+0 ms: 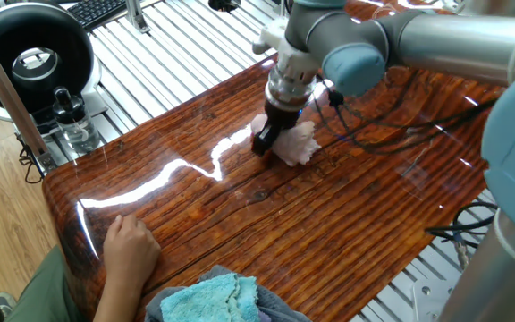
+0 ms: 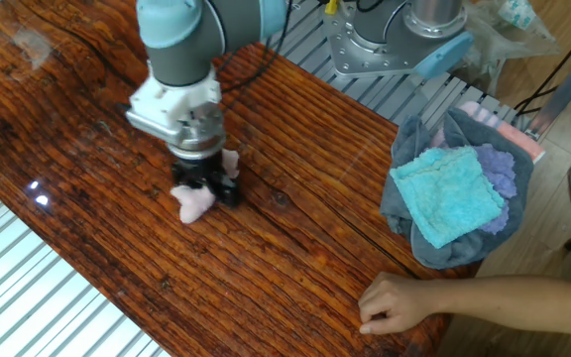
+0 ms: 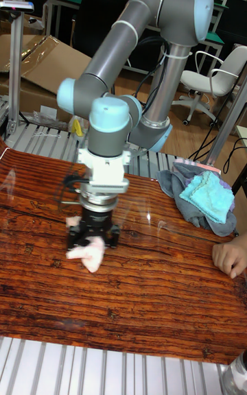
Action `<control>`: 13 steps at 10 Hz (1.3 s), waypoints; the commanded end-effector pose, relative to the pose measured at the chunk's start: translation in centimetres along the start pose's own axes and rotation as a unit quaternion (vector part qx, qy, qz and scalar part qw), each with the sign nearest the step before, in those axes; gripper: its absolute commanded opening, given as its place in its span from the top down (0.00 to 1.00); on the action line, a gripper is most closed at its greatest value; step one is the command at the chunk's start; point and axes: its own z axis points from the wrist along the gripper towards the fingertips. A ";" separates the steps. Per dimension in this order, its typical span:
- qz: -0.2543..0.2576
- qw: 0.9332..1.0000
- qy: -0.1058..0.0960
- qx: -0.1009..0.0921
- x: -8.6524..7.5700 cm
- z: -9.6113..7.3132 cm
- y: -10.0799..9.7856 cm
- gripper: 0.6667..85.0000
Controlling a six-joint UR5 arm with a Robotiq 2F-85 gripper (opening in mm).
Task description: Clean the table with a cloth
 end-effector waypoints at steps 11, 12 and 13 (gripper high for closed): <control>-0.008 1.000 -0.007 0.020 5.2 -0.5 -0.8 1.00; 0.001 1.000 0.001 0.015 5.4 -0.7 0.2 1.00; 0.009 1.000 0.003 0.006 5.3 -1.1 1.2 1.00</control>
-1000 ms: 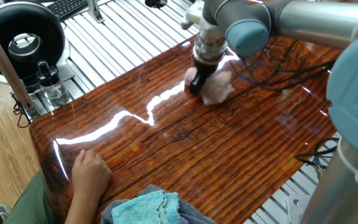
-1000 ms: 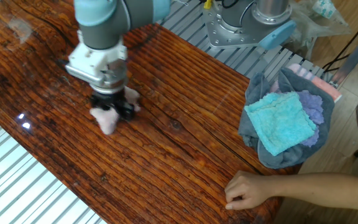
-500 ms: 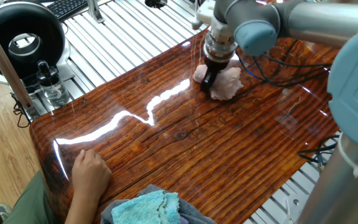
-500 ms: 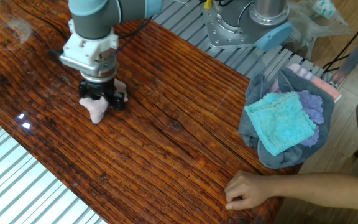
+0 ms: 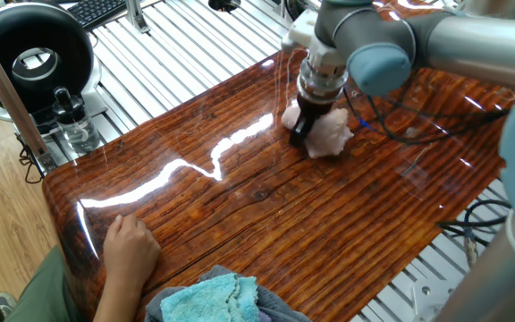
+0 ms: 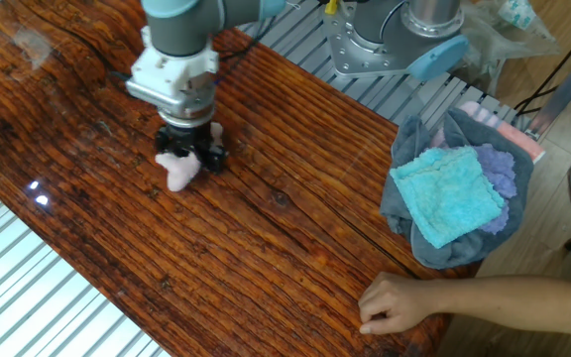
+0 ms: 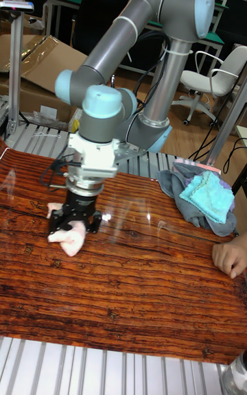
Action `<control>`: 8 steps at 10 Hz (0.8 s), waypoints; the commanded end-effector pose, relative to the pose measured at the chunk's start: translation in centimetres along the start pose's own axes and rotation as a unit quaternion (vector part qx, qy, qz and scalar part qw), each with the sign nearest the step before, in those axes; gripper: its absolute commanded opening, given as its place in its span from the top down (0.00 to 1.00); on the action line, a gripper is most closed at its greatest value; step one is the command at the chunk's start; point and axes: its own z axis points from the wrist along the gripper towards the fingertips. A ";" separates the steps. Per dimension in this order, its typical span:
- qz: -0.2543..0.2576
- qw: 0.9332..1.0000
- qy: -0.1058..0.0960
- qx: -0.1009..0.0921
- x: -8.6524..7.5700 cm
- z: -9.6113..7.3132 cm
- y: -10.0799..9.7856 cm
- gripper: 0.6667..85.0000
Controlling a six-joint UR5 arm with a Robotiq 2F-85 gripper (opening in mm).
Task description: Clean the table with a cloth
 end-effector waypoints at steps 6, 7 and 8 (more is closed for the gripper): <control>-0.040 0.998 -0.028 0.032 -2.9 -1.7 4.7 1.00; -0.077 0.996 -0.031 0.022 -3.0 -1.7 5.3 1.00; -0.114 0.993 -0.035 0.013 -3.3 -1.7 5.8 1.00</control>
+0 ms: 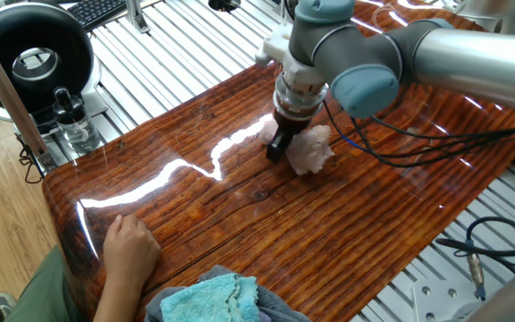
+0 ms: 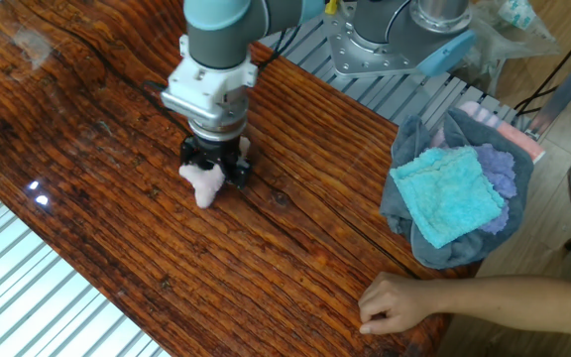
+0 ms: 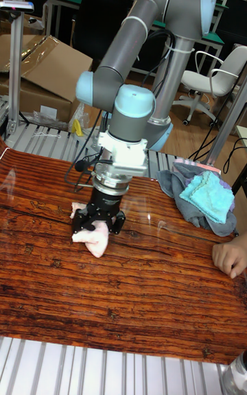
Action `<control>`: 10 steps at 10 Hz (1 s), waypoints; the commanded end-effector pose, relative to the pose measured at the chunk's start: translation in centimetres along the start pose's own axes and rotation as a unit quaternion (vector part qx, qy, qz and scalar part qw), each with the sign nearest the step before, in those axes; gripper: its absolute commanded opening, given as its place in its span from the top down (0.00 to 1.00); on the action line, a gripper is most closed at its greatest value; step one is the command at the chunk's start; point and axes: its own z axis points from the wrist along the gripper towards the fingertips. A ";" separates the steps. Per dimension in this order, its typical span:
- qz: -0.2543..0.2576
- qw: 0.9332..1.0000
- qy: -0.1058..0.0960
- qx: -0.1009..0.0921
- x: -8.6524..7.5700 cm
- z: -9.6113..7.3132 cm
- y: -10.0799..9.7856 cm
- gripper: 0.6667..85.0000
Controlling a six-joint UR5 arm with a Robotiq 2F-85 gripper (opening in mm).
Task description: Clean the table with a cloth
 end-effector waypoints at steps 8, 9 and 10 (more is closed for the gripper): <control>-0.004 0.997 -0.010 -0.076 4.2 -1.2 9.5 1.00; 0.009 0.997 -0.016 -0.075 4.3 -0.6 11.0 1.00; 0.021 0.997 -0.018 -0.077 4.3 -0.2 12.6 1.00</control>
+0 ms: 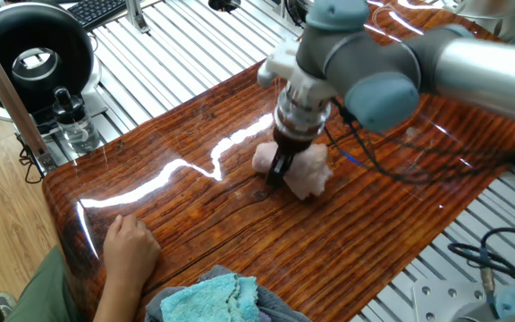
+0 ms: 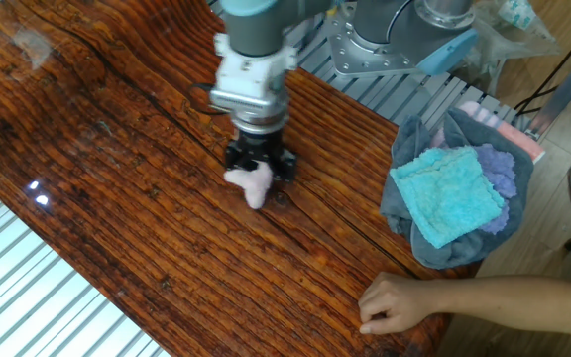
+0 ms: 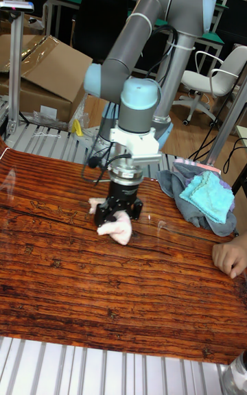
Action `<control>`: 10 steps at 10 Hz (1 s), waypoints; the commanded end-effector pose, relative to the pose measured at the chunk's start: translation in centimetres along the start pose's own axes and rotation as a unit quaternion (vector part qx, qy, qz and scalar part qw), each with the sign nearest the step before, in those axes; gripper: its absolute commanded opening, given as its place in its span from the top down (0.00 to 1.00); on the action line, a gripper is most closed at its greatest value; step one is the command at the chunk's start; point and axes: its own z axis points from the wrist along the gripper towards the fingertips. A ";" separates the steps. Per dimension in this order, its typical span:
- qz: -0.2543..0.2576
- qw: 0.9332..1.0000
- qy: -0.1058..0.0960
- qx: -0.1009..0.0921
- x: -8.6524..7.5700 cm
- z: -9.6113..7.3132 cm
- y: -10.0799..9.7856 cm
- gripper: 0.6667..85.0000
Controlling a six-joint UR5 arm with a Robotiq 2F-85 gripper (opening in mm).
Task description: Clean the table with a cloth
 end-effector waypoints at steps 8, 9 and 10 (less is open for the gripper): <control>0.148 0.989 0.001 -0.004 -2.6 0.9 12.5 1.00; 0.159 0.987 0.004 0.003 -3.0 1.1 12.8 1.00; 0.167 0.986 0.005 0.007 -3.0 1.4 12.3 1.00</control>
